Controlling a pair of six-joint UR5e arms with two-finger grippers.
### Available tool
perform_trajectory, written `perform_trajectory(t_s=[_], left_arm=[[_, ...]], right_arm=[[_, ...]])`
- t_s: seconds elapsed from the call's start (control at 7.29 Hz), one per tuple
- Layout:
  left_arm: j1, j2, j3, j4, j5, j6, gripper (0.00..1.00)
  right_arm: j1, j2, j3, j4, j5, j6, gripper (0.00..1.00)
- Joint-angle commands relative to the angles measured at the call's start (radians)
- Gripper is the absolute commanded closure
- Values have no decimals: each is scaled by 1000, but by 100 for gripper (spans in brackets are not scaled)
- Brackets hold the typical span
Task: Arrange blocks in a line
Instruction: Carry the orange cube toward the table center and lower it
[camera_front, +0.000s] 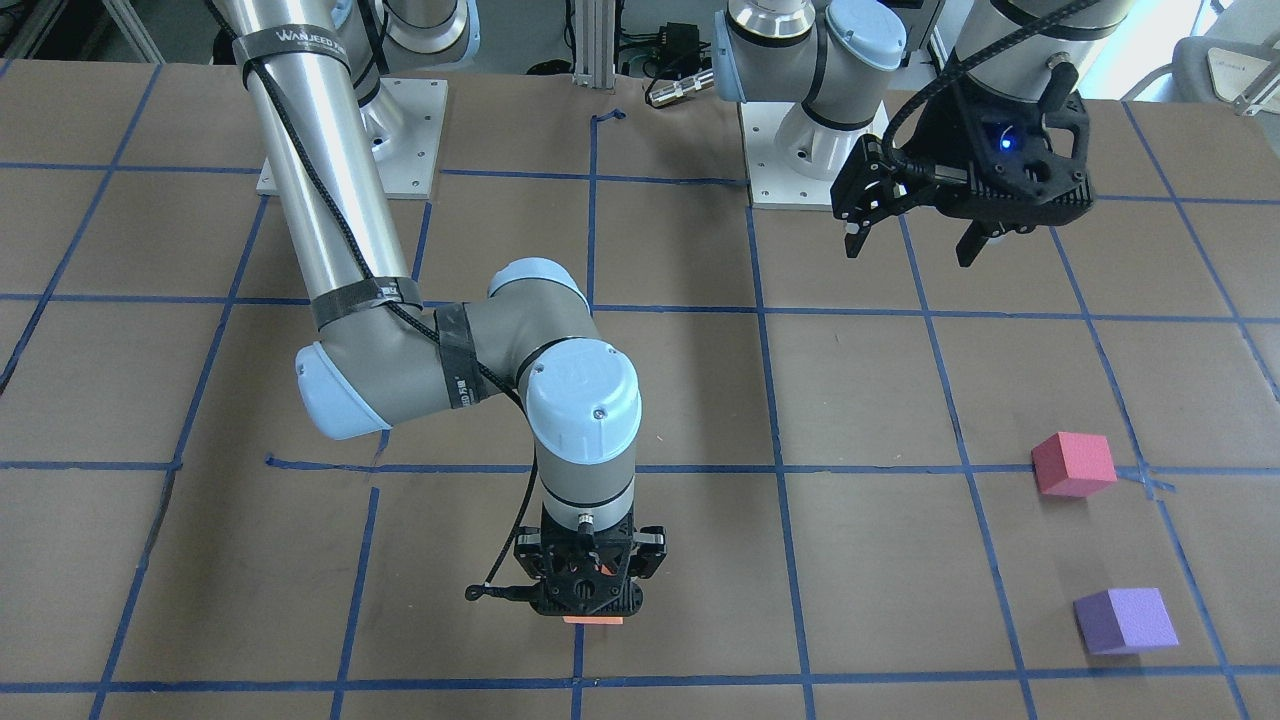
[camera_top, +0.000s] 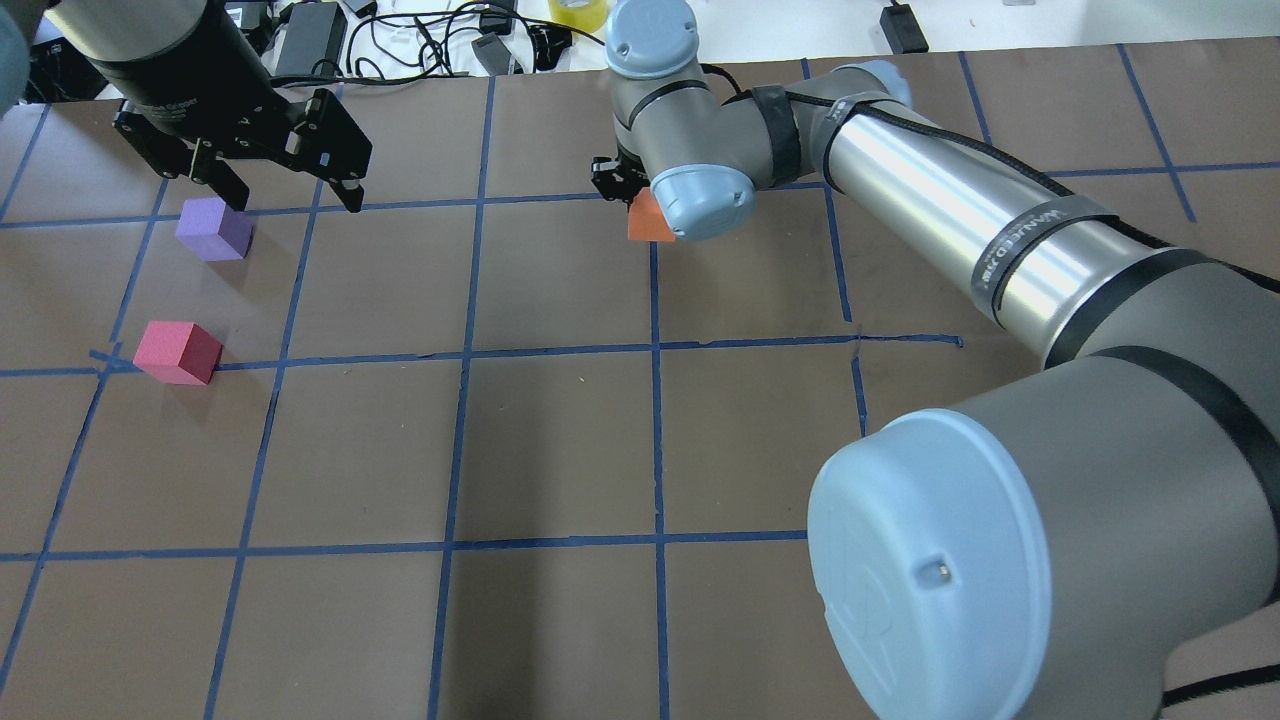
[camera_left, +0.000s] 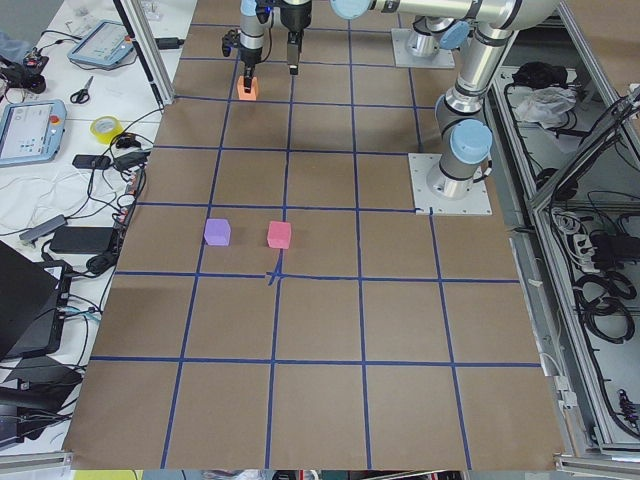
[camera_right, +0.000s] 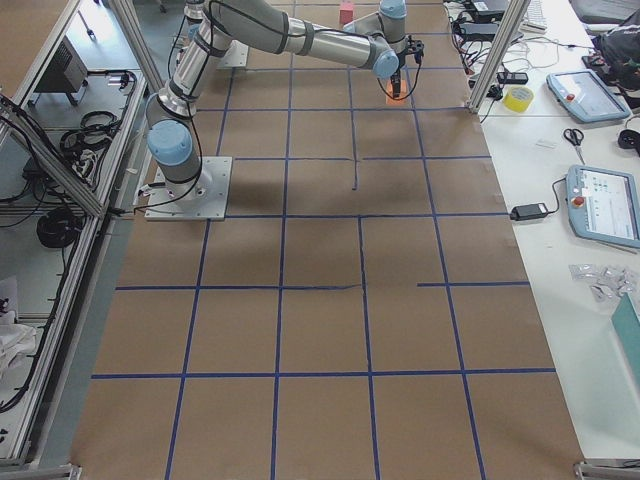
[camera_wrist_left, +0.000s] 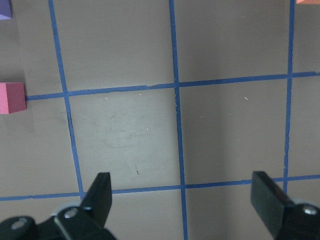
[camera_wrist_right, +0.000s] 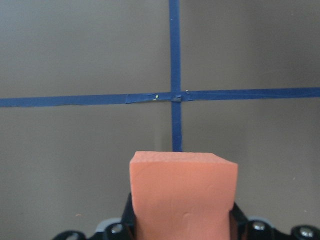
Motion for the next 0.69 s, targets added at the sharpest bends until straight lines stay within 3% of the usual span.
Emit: perform_trajectory(t_s=[0.0,0.27,0.41,0.55], left_arm=[[0,2,-2,0,1,0,0],[12,-16,6,11,-20,5,0],[14,-27,2,37,-84,0,0],[12,-26,-1,49,-76,5,0]], right_arm=[[16,31,-10,1,0,7,94],[18,35,-1,1,0,9,76],[25,44,-2,0,6,27,66],[36,58,-2,-9,7,52,29]])
